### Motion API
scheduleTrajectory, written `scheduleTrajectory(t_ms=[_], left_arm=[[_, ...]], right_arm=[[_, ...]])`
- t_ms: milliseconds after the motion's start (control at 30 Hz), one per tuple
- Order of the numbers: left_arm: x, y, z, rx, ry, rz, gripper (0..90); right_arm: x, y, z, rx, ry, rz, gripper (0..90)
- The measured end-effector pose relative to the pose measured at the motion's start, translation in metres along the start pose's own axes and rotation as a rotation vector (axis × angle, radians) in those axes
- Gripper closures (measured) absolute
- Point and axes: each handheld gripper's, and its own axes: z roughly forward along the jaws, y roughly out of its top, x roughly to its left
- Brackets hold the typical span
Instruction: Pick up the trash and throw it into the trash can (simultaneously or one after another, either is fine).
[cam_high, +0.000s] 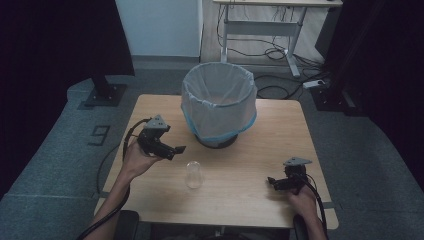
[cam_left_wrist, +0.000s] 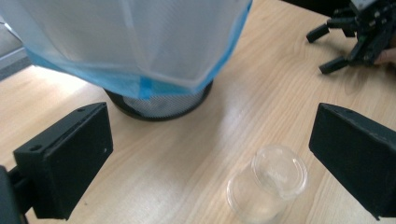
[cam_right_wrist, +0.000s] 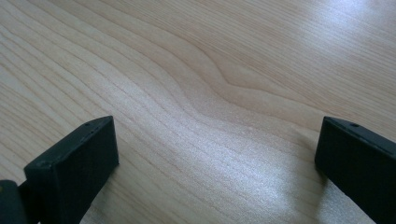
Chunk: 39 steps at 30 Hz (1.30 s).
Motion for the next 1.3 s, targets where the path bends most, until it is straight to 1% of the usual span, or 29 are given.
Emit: scheduleTrajectory(t_ms=[200,333,400,433,700,833,1033,1167,1300], left_arm=[[-0.005,-0.019,0.007,0.002,-0.014,-0.016,0.0],[-0.01,-0.032,0.014,0.002,-0.024,-0.03,0.0],[-0.013,-0.036,0.017,0.005,-0.026,-0.031,0.0],[-0.015,-0.039,0.021,0.011,-0.024,-0.025,0.0],[-0.025,-0.053,0.036,0.019,-0.025,-0.023,0.0],[-0.03,-0.061,0.045,0.007,-0.039,-0.033,0.0],[-0.037,-0.067,0.056,0.003,-0.045,-0.028,0.0],[-0.041,-0.073,0.064,0.012,-0.042,-0.026,0.0],[-0.043,-0.079,0.073,0.019,-0.042,-0.038,0.0]], right_arm=[[0.0,0.0,0.0,0.0,-0.001,0.0,0.0],[0.0,0.0,0.0,0.0,0.0,0.001,0.0],[0.0,0.0,0.0,0.0,-0.001,0.002,0.0],[0.0,0.0,0.0,0.0,-0.001,0.002,0.0],[0.0,0.0,0.0,0.001,-0.001,0.003,0.0],[0.0,0.0,0.0,0.0,-0.001,0.003,0.0],[0.0,0.0,0.0,0.0,-0.001,0.002,0.0],[0.0,0.0,0.0,0.0,-0.001,0.002,0.0],[0.0,0.0,0.0,0.0,-0.001,0.002,0.0]])
